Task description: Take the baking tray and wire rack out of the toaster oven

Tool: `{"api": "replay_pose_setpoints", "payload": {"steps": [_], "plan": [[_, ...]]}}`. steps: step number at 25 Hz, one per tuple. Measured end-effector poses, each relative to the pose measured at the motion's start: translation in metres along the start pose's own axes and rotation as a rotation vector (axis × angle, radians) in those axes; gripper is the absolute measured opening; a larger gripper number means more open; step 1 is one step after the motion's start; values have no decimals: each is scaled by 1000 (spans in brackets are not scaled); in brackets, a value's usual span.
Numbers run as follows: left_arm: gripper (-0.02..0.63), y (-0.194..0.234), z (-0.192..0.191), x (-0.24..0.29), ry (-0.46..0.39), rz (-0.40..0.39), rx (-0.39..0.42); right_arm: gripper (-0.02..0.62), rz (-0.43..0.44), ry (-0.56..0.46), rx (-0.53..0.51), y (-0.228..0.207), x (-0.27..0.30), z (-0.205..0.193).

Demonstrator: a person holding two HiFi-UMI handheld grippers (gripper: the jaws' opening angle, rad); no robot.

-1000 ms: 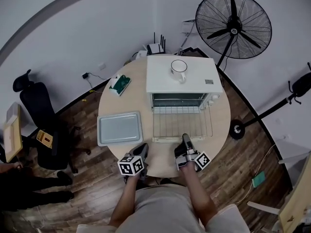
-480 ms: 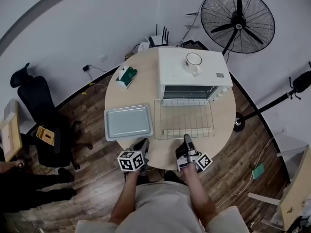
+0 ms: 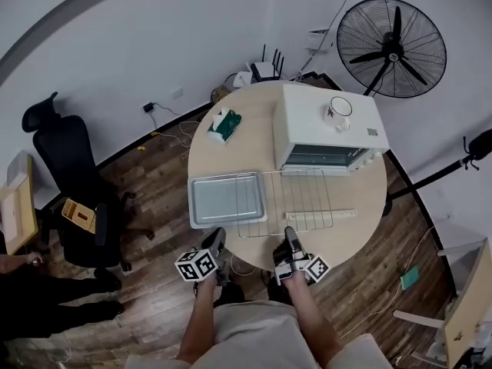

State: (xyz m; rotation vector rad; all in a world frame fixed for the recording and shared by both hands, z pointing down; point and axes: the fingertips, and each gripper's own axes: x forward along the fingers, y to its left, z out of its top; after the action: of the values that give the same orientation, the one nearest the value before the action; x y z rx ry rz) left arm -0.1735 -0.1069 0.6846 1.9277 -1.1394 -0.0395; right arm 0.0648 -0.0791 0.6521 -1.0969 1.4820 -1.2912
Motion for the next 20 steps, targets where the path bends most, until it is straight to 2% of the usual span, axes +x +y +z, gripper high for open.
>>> {"api": "replay_pose_setpoints", "payload": {"steps": [4,8,13,20], "plan": [[75,35,10,-16,-1,10,-68,20,-33,12,-10,-20,8,-33],[58,59,15,-33,12,59,-52,21,-66,34,6,-31,18,-68],[55,83,27,-53,-7,80,-36,21,-118,63,-36,-51,34,-98],[54,108,48,-87,-32,127,54,21,-192,54,42,-87,55,-127]]}}
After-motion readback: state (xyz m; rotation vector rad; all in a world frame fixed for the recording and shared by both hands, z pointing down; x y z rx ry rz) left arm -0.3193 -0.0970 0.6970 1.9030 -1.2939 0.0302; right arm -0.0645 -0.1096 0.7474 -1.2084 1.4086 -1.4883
